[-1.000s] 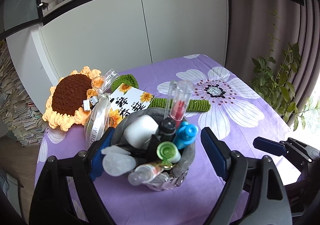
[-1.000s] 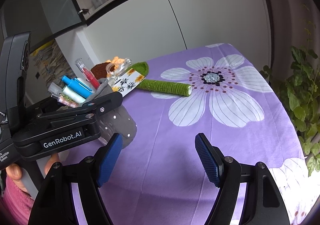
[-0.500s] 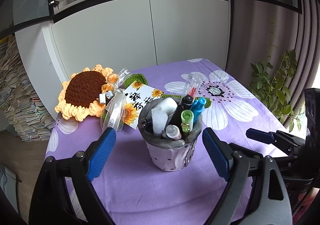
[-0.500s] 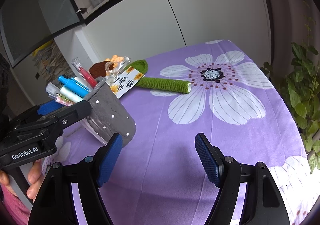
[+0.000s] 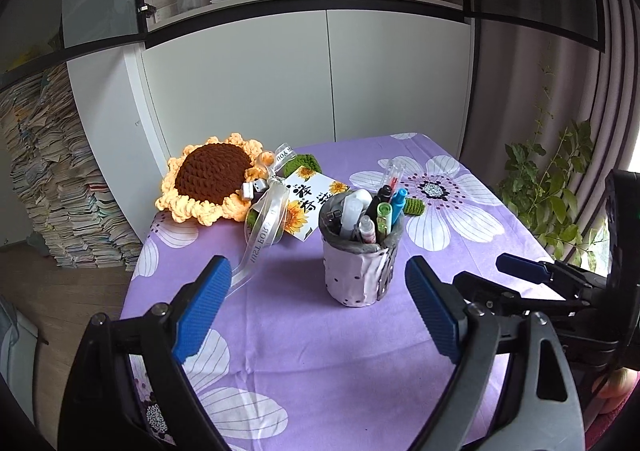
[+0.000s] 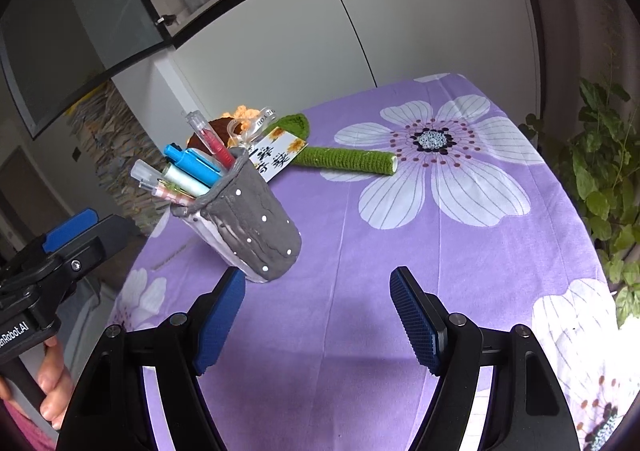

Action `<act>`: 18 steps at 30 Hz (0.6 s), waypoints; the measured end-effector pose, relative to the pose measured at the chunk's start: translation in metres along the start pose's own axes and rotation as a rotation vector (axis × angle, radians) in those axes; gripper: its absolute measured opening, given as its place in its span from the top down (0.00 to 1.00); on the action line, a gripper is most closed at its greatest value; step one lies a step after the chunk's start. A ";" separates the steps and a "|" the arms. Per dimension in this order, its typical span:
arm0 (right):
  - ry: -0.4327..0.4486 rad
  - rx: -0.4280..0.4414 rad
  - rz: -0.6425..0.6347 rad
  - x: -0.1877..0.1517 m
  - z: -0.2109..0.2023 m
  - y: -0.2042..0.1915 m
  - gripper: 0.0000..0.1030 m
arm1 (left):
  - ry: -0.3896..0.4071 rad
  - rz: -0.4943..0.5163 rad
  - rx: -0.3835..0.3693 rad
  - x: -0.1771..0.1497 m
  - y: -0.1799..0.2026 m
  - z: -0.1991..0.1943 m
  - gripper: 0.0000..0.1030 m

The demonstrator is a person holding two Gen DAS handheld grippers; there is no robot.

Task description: Organize stationery

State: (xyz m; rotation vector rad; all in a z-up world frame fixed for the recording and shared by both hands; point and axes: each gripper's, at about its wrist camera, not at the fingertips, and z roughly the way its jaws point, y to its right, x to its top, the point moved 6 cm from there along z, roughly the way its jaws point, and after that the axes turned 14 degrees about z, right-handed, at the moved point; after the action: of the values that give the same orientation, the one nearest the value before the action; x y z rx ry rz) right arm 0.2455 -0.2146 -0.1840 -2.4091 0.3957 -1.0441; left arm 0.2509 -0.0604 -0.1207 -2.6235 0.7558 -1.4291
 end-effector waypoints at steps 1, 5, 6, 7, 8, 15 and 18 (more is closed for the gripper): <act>0.020 -0.014 -0.018 0.001 -0.009 -0.006 0.26 | 0.009 0.003 0.016 -0.001 -0.001 -0.007 0.14; 0.075 -0.018 -0.064 0.000 -0.046 -0.031 0.26 | 0.055 0.020 0.054 -0.005 -0.003 -0.038 0.11; 0.085 -0.016 -0.072 -0.001 -0.054 -0.038 0.26 | 0.069 0.019 0.060 -0.006 -0.003 -0.046 0.10; 0.095 -0.018 -0.082 -0.003 -0.062 -0.043 0.26 | 0.084 0.015 0.071 -0.007 -0.004 -0.054 0.04; 0.109 -0.032 -0.093 -0.005 -0.070 -0.048 0.26 | 0.100 0.011 0.076 -0.008 -0.006 -0.063 0.01; 0.198 -0.117 -0.151 -0.018 -0.121 -0.074 0.26 | 0.174 -0.011 0.072 -0.013 -0.007 -0.111 0.01; 0.246 -0.133 -0.161 -0.023 -0.146 -0.085 0.26 | 0.197 -0.025 0.087 -0.015 -0.011 -0.130 0.01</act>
State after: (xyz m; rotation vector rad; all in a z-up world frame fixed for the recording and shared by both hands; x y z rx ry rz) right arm 0.1277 -0.1789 -0.0659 -2.4677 0.3679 -1.4357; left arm 0.1438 -0.0216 -0.0551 -2.4628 0.6628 -1.7053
